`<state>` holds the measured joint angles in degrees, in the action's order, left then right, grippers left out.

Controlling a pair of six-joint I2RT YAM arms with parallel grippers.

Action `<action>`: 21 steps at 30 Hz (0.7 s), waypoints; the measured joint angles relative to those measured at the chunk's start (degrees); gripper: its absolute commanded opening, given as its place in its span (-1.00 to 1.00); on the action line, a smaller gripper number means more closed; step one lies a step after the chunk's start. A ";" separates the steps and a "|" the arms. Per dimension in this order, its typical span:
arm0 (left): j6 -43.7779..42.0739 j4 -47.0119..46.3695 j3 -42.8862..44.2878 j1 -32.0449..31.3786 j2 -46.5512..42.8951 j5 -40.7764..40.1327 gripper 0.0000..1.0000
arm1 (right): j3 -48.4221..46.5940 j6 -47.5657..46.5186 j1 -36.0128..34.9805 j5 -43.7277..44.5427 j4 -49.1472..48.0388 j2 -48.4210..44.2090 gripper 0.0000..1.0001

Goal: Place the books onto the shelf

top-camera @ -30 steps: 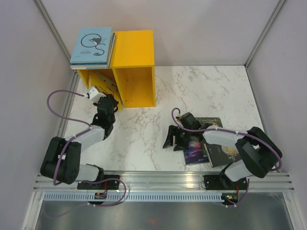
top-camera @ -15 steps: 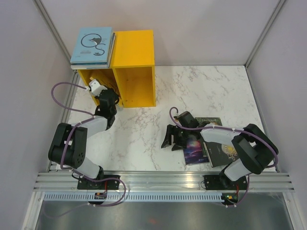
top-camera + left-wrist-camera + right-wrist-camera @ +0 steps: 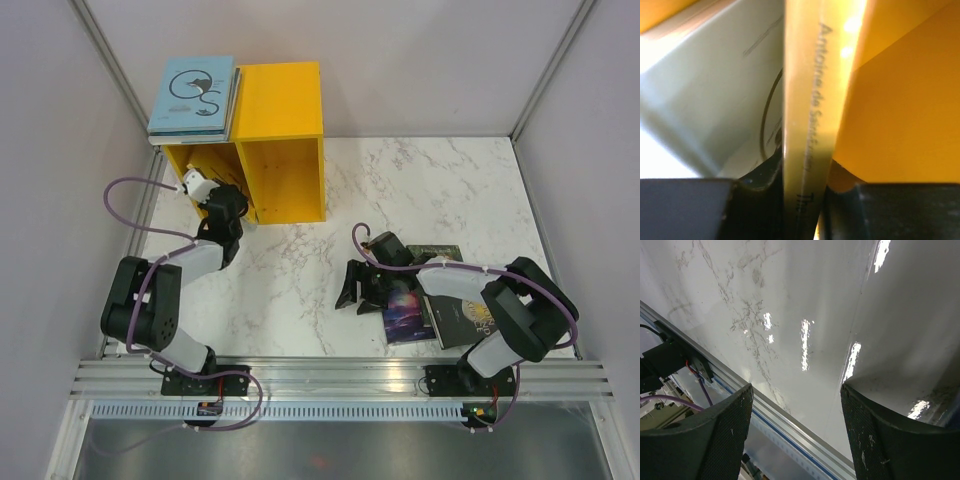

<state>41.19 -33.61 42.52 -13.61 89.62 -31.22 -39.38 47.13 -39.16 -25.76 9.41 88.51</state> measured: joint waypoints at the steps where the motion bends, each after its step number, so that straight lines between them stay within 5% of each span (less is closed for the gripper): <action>1: 1.14 0.59 -0.50 -0.02 -0.63 0.04 -0.28 | 0.00 0.00 0.00 -0.02 -0.04 0.00 0.50; 4: 4.59 4.07 -2.25 -0.04 -2.49 0.33 -0.03 | 0.04 0.00 0.00 0.00 -0.37 0.02 0.50; 14: 10.25 14.84 -5.05 -0.39 -11.45 4.35 0.28 | 0.87 0.28 0.00 -0.13 -2.14 -0.31 0.50; 21: 10.93 23.67 -6.97 -0.42 -19.96 5.79 0.29 | 2.40 1.18 0.00 -0.17 -4.33 -1.11 0.49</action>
<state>52.12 -9.93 35.55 -14.02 69.67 -25.43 -36.97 48.31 -39.16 -25.93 5.08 87.39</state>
